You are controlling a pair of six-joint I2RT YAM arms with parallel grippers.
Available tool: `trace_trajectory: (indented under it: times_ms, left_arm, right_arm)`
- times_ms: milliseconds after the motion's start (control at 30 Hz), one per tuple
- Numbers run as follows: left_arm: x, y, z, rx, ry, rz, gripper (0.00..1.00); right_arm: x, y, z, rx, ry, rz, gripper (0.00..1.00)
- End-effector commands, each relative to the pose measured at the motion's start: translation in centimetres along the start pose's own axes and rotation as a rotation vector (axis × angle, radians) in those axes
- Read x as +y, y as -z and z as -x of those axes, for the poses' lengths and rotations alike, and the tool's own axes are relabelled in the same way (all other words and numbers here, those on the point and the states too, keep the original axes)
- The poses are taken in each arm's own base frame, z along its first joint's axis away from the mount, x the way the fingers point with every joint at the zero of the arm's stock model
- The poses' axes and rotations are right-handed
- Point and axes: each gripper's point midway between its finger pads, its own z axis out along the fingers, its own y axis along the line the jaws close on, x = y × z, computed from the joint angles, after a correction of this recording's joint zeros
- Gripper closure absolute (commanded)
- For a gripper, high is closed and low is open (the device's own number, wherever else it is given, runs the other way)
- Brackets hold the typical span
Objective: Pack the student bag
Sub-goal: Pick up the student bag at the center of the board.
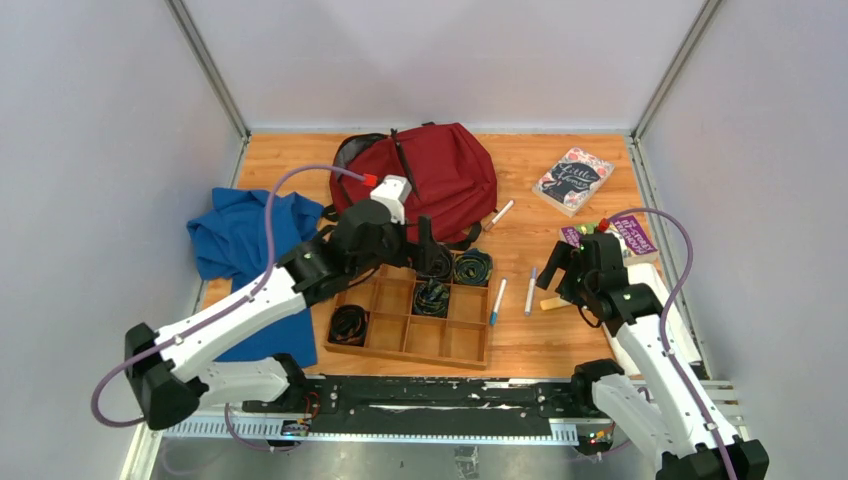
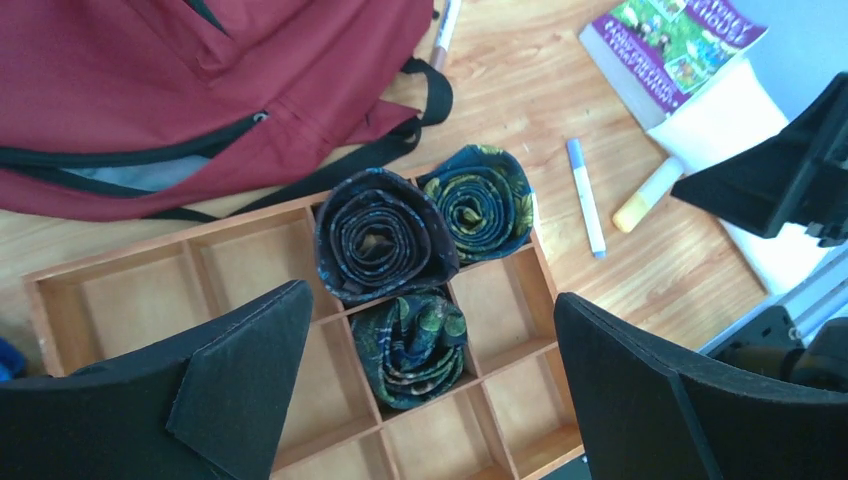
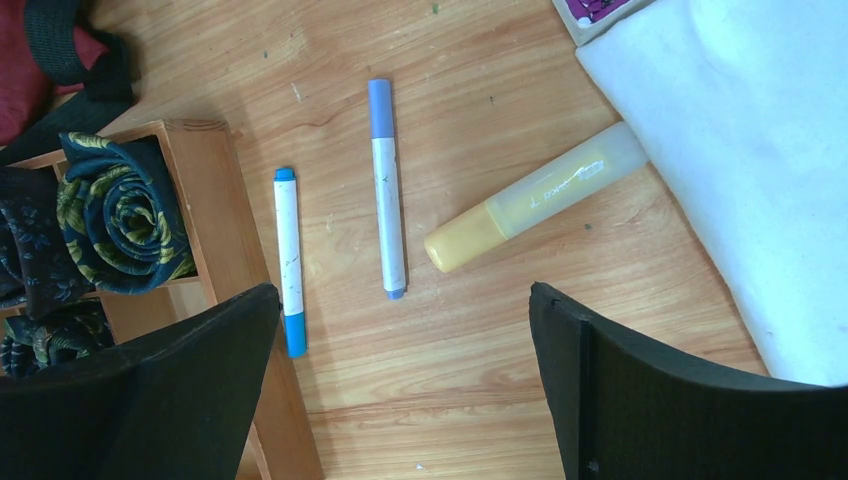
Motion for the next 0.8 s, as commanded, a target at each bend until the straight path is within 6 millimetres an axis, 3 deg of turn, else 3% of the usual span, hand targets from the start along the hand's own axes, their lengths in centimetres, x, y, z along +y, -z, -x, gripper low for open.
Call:
trace_trajectory:
  times_ms: [0,133,333,467,567,767]
  left_arm:
    - [2.4,1.8,1.0,-0.041,-0.004,0.075,0.00]
    - [4.8,2.6,1.8,-0.068,0.006,0.158,0.00]
    - [4.5,2.1,2.4,-0.062,-0.003,0.143,0.00]
    - [6.6,1.1,2.9,-0.001,0.057,0.194,0.00]
    - [9.8,-0.2,2.5,0.154,0.084,0.288,0.01]
    - [18.5,-2.7,5.0,0.185,0.183,0.554,0.02]
  right_arm:
    - [0.2,-0.1,-0.2,-0.005,-0.003,0.017,0.00]
    - [0.5,0.0,0.1,-0.038,-0.017,0.045,0.00]
    - [0.4,-0.1,-0.2,-0.046,-0.024,0.052,0.00]
    - [0.6,-0.1,0.0,-0.047,-0.032,0.055,0.00]
    - [0.7,-0.1,0.5,-0.055,-0.021,0.053,0.00]
    - [0.4,-0.3,0.6,-0.051,-0.005,0.028,0.00]
